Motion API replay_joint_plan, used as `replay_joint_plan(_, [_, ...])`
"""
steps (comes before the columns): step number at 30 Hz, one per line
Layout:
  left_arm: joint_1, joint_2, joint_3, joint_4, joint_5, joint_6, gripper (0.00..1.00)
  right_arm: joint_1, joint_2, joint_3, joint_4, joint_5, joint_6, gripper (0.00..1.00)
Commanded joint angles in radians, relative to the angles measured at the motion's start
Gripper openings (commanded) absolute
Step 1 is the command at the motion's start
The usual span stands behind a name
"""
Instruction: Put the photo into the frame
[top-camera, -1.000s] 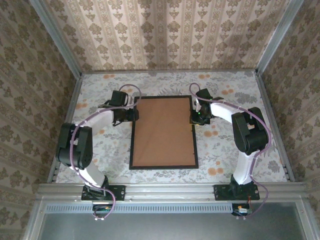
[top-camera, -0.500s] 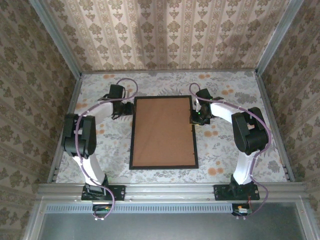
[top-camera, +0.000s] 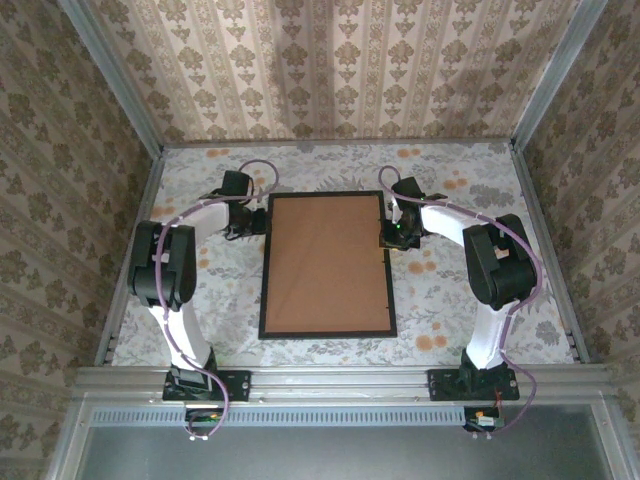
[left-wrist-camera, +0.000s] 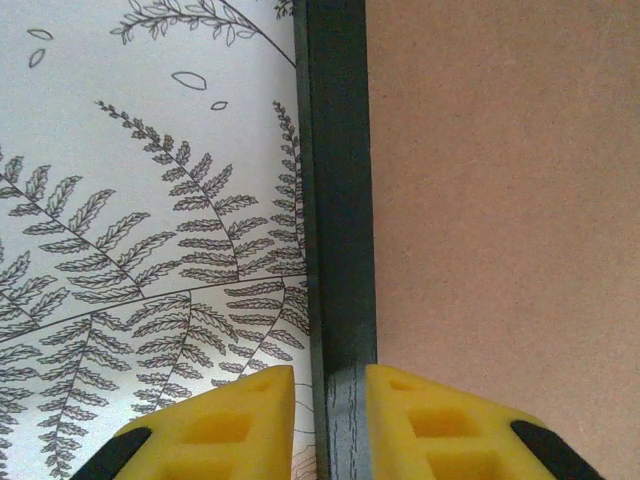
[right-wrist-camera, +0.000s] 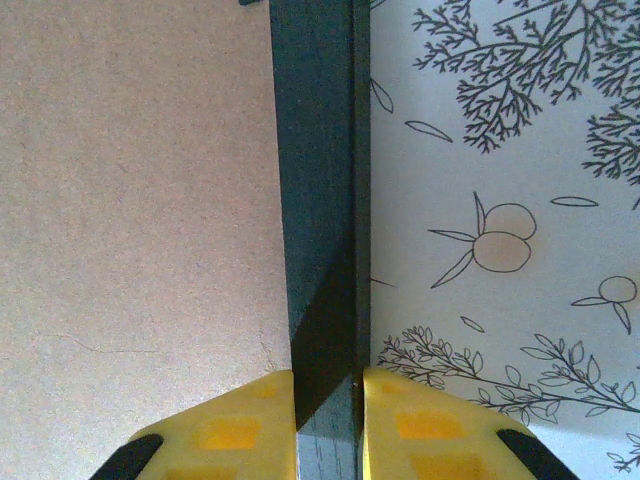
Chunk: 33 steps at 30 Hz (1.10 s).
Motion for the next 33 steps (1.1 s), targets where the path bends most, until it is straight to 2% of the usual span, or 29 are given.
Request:
replay_joint_plan(1, [0.010,0.031,0.013,-0.013,0.027,0.016,0.24,0.005,0.039,0.012,0.011,0.012,-0.012,0.19])
replay_joint_plan(17, [-0.005,0.041,-0.026,0.018,0.083,0.008,0.26,0.005,0.041,0.013,0.008,0.011,-0.008,0.19])
replay_joint_plan(33, [-0.054,0.042,-0.038,-0.009,0.032,0.050,0.33,0.009,0.040,0.022,0.007,0.003,-0.005,0.19])
